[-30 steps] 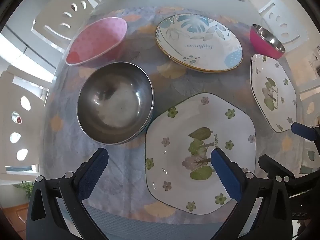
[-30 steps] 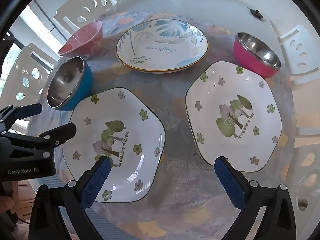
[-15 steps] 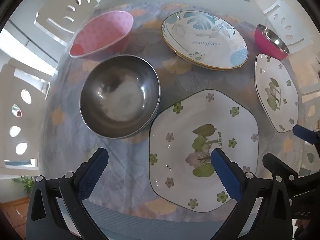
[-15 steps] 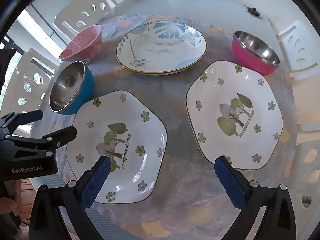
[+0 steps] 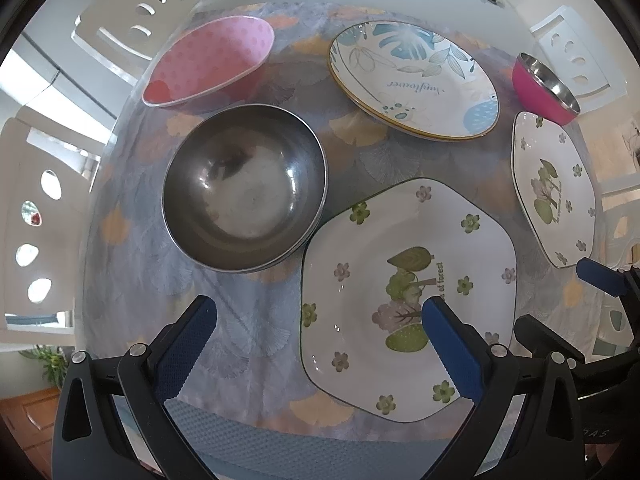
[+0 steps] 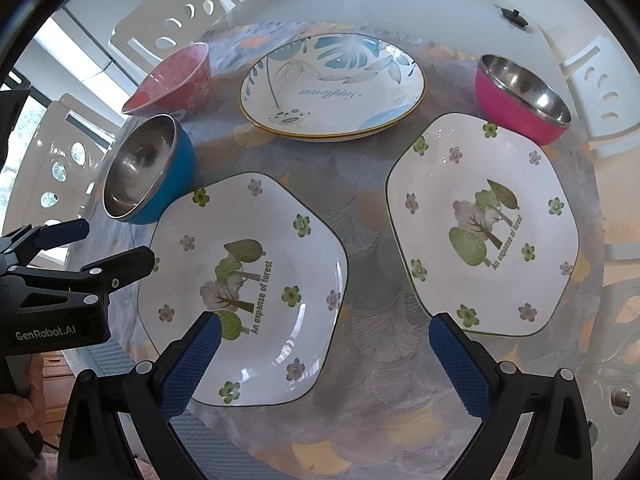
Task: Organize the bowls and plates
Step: 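Move both grippers toward the stack of blue-leaf plates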
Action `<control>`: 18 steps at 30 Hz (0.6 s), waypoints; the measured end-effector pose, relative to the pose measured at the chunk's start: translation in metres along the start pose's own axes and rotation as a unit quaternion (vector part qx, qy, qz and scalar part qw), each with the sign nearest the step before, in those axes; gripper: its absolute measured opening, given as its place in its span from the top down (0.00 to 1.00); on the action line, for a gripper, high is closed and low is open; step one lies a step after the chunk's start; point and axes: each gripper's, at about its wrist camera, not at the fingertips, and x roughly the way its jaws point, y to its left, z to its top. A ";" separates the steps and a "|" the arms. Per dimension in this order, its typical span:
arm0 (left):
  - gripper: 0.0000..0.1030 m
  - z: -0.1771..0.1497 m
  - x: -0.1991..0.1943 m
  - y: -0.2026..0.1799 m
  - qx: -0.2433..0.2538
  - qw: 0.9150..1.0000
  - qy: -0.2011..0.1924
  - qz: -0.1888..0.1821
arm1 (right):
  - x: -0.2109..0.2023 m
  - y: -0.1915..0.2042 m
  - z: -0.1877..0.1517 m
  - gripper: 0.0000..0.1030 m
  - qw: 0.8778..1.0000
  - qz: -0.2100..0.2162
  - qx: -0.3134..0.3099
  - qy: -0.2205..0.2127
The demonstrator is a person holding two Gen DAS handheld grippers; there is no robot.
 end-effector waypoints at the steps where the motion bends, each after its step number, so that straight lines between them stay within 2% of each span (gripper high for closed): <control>1: 0.01 0.000 0.000 0.000 0.000 1.000 0.001 -0.001 | 0.000 -0.001 -0.001 0.00 1.000 0.001 0.000 0.000; 12: 0.01 -0.003 -0.001 0.002 -0.002 1.000 0.000 -0.004 | 0.004 0.003 -0.002 0.00 1.000 0.018 0.002 0.001; 18: 0.01 -0.003 -0.002 0.003 -0.003 1.000 -0.001 -0.006 | 0.007 0.002 -0.003 0.00 1.000 0.010 0.003 0.010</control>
